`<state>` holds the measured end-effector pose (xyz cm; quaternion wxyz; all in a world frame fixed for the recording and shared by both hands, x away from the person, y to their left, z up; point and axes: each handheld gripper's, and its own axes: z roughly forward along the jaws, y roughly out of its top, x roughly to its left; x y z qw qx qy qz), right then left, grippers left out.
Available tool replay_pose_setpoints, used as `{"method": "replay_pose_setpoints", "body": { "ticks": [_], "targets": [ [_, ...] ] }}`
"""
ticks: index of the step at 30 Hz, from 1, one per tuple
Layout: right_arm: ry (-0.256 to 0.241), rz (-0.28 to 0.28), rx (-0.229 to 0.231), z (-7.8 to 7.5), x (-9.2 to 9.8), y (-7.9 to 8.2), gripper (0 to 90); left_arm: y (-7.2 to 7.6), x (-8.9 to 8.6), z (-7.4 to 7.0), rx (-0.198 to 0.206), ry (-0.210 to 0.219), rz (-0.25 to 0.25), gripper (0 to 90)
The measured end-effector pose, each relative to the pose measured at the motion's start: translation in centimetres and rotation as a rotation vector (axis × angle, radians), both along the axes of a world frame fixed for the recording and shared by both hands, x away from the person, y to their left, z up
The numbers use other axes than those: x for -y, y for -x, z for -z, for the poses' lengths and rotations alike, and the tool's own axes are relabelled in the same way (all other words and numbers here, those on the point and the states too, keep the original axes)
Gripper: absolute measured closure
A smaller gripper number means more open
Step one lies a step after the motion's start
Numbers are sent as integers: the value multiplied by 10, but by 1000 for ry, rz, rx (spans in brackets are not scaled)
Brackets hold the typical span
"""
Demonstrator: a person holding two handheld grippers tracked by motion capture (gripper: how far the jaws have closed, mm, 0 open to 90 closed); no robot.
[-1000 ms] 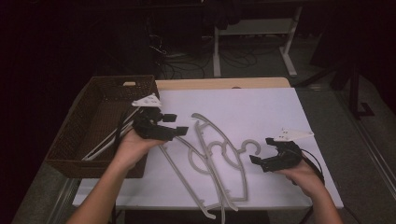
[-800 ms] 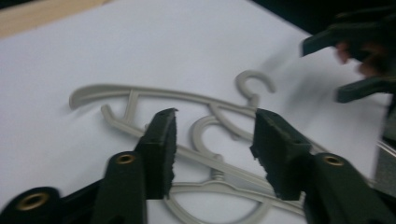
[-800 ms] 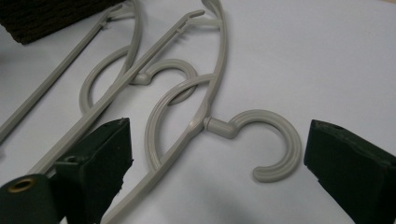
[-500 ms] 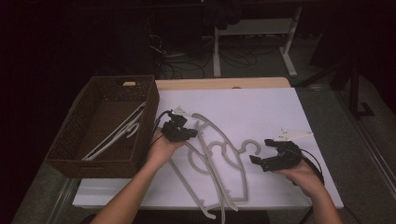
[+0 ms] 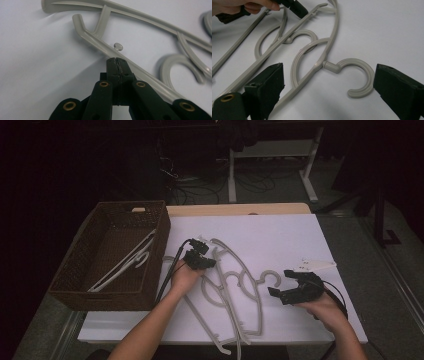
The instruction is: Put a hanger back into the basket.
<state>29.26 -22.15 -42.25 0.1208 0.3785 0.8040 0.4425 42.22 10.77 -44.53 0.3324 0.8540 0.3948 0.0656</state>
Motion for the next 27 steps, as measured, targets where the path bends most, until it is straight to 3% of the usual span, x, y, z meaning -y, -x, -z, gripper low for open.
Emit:
{"method": "replay_pose_setpoints", "body": {
  "ticks": [13, 17, 21, 27],
  "targets": [
    [-1, -6, -1, 1, 1, 0, 98, -35, 58, 0, 36, 10, 66, 899],
    [-3, -7, -1, 1, 1, 1, 103, -44, 74, 0, 46, -8, 80, 899],
    [1, -3, -9, 1, 5, 4, 132, -42, 68, -7, 62, 7, 75, 795],
    [18, -3, -72, 5, 13, 14, 246, -16, 38, -33, 103, 19, 130, 624]
  ]
}}
